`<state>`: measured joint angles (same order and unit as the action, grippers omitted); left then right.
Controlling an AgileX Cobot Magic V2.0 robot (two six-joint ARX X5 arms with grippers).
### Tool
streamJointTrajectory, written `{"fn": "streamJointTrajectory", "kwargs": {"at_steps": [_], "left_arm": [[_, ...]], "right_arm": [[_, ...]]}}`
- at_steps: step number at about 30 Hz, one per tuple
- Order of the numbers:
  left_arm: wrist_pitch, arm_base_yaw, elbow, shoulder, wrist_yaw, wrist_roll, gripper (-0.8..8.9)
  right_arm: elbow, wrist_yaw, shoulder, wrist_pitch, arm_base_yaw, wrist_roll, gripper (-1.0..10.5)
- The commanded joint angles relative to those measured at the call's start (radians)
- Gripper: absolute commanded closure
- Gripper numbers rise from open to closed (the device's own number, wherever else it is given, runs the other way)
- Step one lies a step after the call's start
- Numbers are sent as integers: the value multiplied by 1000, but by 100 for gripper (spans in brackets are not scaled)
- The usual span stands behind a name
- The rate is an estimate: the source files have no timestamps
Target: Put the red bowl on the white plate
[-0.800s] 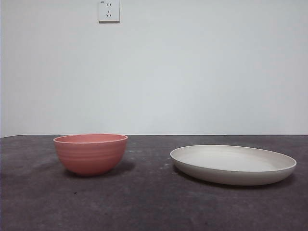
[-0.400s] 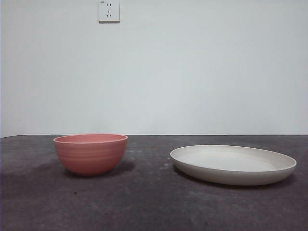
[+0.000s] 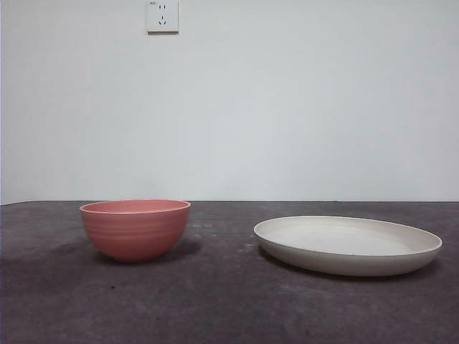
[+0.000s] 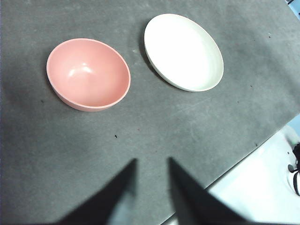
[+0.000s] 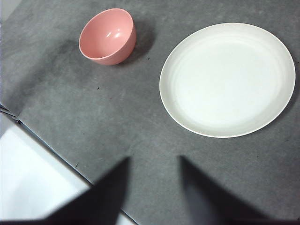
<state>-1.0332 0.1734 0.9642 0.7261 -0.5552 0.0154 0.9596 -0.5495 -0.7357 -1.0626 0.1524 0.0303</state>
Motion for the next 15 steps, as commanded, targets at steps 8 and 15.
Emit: {"fn": "streamJointTrajectory", "kwargs": {"at_steps": [8,15], "left_arm": [[9,3,25,6,-6,-35,326],[47,4,26,52,11,-87,326]], "right_arm": [[18,0,-8,7,4,7,591],[18,0,-8,16,4,7,591]]}}
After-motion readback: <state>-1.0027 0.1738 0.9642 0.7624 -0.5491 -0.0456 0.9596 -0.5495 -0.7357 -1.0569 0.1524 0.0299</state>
